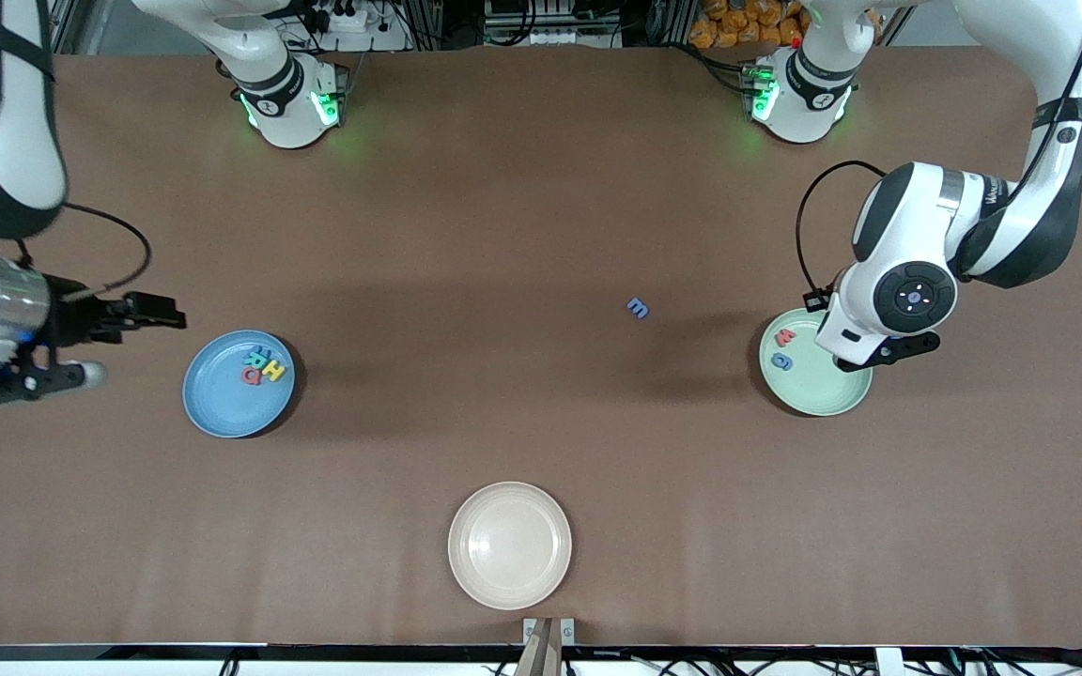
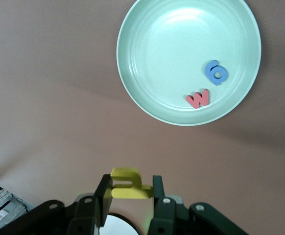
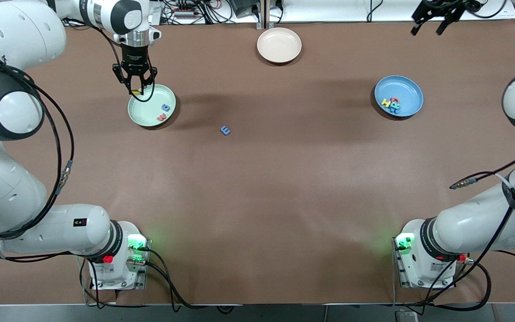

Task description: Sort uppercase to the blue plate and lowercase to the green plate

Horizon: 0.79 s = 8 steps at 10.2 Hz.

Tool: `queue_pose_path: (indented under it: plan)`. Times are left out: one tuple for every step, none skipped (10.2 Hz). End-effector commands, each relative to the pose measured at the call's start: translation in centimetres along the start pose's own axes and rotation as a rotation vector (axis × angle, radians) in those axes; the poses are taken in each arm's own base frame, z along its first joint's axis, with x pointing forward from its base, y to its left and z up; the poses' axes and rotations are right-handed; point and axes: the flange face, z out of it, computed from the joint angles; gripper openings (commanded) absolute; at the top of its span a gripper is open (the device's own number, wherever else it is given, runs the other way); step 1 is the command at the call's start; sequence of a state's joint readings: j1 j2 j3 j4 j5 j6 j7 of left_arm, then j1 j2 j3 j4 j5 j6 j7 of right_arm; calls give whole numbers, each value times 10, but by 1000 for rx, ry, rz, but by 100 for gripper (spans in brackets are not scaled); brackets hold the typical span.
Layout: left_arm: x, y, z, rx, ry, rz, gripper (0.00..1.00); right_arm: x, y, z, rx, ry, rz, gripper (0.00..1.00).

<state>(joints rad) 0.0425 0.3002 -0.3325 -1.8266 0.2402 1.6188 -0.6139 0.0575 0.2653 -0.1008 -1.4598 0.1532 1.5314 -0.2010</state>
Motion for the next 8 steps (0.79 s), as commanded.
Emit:
queue_pose_path:
  plan:
    - [3, -2, -4, 20, 0, -17, 0, -29, 2, -30, -22, 49, 6, 100]
    - [3, -2, -4, 20, 0, -17, 0, -40, 5, -39, -54, 76, 13, 100]
    - [4, -2, -3, 21, -1, -17, 0, -48, 15, -45, -92, 112, 24, 100]
    - [9, 1, 5, 33, -3, -10, 0, -60, 15, -53, -105, 136, 29, 100]
    - [20, 6, 16, 67, 2, -2, 0, -66, 12, -63, -108, 164, 41, 100]
    - [25, 11, 23, 74, -7, 6, 0, -77, 5, -78, -108, 198, 73, 100]
    - [27, 11, 25, 74, -10, 7, 0, -91, -6, -90, -98, 228, 146, 100]
    - [32, 13, 27, 71, -15, 9, 0, -105, -15, -96, -89, 241, 191, 100]
